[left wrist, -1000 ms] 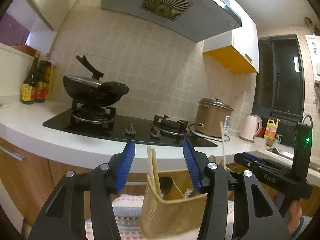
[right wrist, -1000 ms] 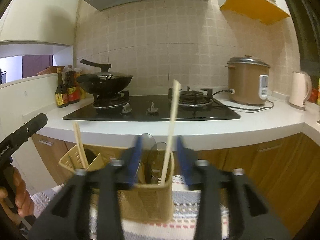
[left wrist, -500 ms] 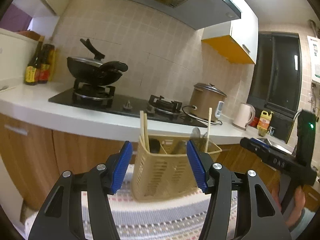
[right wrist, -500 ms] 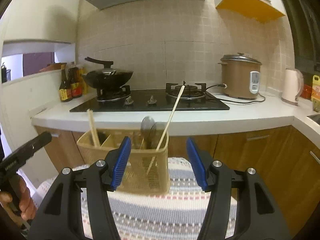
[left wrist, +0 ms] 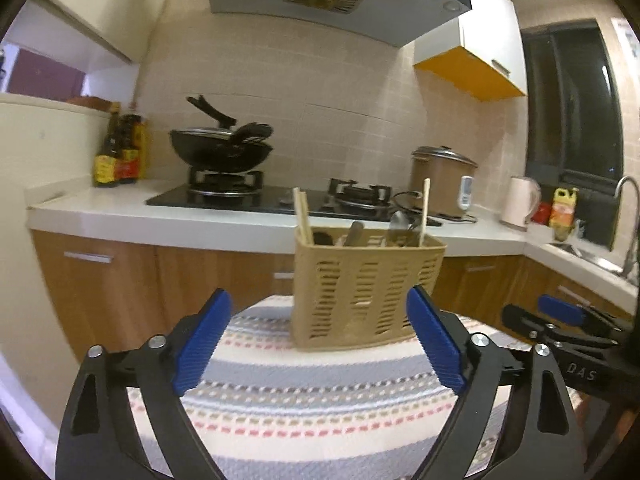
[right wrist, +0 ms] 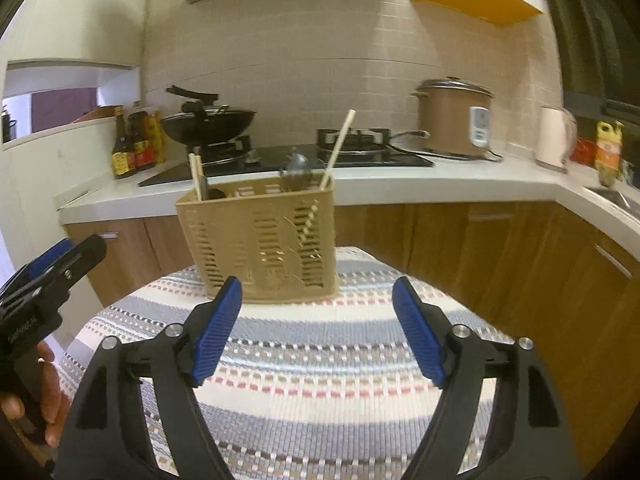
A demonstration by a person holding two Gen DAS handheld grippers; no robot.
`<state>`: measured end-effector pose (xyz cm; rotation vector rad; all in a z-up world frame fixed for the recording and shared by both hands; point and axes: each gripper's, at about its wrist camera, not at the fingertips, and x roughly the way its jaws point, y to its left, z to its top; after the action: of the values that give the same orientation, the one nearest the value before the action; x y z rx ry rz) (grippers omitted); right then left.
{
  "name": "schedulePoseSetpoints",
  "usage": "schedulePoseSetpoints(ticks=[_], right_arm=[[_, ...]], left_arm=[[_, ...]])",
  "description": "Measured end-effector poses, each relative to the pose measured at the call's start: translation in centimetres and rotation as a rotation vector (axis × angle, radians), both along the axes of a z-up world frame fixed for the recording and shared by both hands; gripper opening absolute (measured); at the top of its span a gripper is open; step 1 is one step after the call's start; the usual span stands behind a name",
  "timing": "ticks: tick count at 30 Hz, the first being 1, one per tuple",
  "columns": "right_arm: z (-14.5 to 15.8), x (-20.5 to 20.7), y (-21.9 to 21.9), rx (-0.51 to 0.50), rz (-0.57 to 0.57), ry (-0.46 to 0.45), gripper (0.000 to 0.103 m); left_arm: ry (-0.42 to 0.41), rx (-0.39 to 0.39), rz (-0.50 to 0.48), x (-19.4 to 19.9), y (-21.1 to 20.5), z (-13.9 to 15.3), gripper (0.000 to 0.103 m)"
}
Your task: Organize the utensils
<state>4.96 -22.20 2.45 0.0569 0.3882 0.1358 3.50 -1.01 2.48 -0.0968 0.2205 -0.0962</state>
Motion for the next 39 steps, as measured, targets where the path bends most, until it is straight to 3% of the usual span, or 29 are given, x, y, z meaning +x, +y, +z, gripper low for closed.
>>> schedulePoseSetpoints(ticks=[8, 18, 28, 39], right_arm=[[-1.9, -0.7, 0.3, 0.009, -0.013, -0.023, 0.081], [-2.3, -1.1, 1.4, -0.104, -0.054, -0.072, 0.087], [-2.2, -1.9, 2.4, -0.176, -0.09, -0.125, 0.089], [-2.0, -2.1, 1.4, -0.152, -0.117, -0.124, 0.09]], left_arm=[[-0.024, 0.053, 0.06, -1.7, -0.8, -2.5, 0.094], [0.007, 0.102, 0.106, -0.6, -0.8, -3.4, 0.095], [0.032, 0.106, 0.094, -0.6, -0.8, -3.7, 0.095], [0.037, 0.116, 0.073, -2.0, -1.6, -3.7, 0.095]])
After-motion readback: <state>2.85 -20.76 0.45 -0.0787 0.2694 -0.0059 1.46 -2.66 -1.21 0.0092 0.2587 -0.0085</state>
